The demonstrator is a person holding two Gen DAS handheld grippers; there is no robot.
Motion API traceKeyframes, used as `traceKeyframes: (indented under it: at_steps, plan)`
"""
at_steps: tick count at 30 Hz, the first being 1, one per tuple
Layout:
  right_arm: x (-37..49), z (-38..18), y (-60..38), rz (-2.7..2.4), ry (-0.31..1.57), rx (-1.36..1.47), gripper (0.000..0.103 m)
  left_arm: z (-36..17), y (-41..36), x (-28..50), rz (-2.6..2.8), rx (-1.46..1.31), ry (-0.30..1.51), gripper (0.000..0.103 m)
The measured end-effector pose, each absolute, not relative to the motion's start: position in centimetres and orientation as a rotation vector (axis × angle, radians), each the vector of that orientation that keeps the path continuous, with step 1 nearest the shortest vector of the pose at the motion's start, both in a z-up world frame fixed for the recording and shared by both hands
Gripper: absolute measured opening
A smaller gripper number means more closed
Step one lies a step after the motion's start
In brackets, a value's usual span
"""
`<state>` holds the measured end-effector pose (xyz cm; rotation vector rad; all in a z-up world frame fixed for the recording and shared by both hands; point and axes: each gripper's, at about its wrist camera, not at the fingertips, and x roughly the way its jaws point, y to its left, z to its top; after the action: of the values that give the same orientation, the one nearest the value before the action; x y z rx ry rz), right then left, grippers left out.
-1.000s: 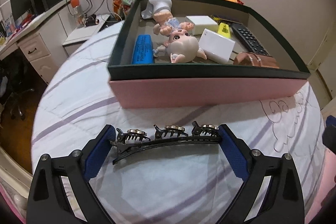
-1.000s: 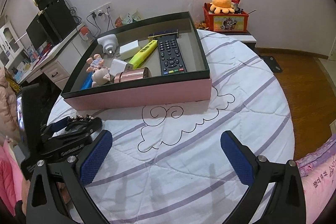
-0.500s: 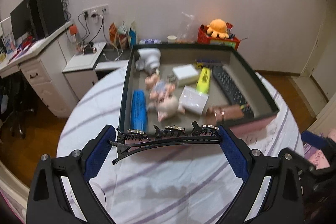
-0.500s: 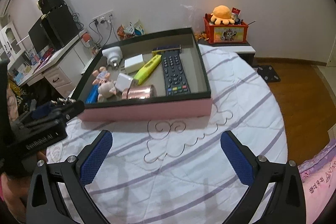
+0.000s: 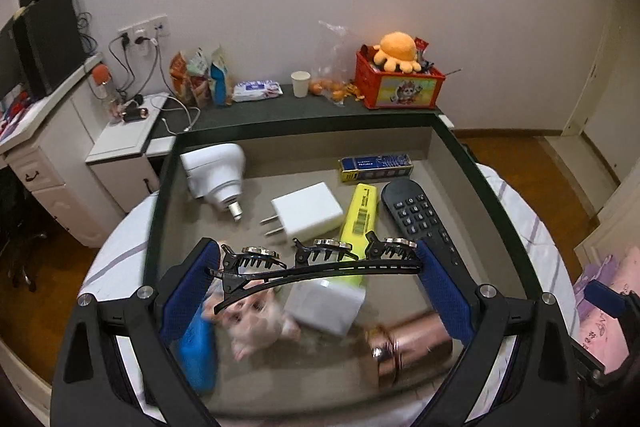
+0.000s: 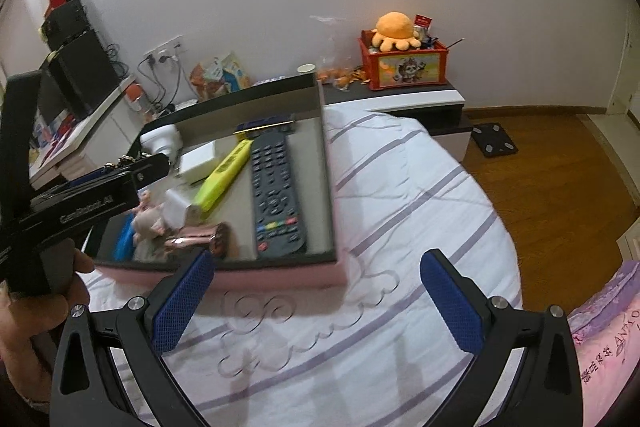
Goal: Organize rigid objects
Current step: 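Carry the hair clip over the box and lower it inside, then open the left tool to release the hair clip in the box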
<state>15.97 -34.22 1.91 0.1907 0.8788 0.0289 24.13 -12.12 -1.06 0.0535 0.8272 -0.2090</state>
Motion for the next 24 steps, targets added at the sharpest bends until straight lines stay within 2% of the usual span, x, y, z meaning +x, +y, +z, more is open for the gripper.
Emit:
traceKeyframes:
  at_steps: [14, 24]
  plan:
    - [18.0, 0.0, -34.8, 0.04, 0.915, 0.197, 0.103, -4.8, -15.2, 27.0, -0.267, 0.124, 0.983, 0.099]
    - [16.7, 1.0, -34.4, 0.041, 0.899, 0.195, 0.103, -3.3, -14.3, 25.3, -0.226, 0.119, 0.941, 0.101]
